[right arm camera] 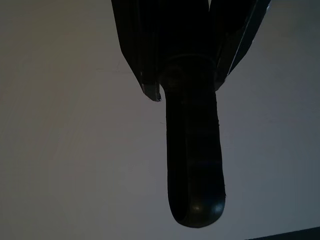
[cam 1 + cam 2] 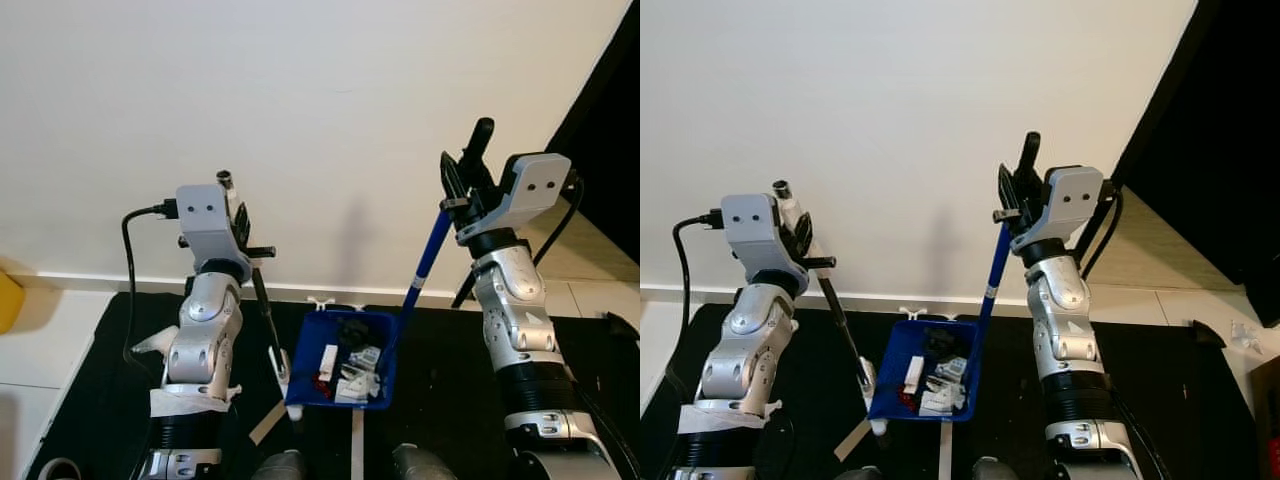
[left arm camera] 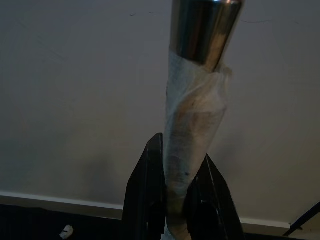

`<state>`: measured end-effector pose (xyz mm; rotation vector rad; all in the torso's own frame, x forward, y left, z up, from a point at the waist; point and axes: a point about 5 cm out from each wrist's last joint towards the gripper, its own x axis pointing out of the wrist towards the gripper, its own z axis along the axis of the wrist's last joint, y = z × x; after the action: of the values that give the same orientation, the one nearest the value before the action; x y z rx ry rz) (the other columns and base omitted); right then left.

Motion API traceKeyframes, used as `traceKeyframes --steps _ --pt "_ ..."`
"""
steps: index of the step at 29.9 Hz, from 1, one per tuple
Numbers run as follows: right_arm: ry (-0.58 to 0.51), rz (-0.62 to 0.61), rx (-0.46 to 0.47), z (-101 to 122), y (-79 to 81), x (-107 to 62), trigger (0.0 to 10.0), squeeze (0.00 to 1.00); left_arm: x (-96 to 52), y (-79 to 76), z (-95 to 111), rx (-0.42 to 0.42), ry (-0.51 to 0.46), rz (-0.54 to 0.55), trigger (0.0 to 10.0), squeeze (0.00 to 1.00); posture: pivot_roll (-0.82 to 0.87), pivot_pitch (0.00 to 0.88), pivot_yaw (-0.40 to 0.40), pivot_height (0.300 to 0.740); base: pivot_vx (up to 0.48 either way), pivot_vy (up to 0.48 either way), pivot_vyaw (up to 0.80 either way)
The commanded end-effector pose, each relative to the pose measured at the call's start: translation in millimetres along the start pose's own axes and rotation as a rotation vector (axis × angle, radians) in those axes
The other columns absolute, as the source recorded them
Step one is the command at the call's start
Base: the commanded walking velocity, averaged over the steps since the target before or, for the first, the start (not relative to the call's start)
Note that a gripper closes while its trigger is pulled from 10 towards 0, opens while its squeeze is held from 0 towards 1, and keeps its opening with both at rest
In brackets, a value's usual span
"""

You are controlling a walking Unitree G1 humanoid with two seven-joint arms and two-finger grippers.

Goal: Sweep floor

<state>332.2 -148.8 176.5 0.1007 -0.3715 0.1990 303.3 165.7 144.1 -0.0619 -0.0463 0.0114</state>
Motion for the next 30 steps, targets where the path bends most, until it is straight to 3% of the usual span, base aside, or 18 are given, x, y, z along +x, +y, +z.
traceKeyframes --steps 1,30 --pt "-0.023 -0.013 0.016 3.2 -0.8 0.8 10.0 0.00 1.1 -4.6 6.5 -0.017 -0.037 -0.016 10.0 0.00 0.01 0.017 0.018 0.740 0.000 0.000 0.00" --pt "-0.015 -0.019 0.019 1.1 -2.1 1.2 10.0 0.00 1.8 -3.7 6.0 -0.019 -0.036 -0.015 10.0 0.00 0.01 0.016 0.021 0.740 0.000 0.000 -0.77"
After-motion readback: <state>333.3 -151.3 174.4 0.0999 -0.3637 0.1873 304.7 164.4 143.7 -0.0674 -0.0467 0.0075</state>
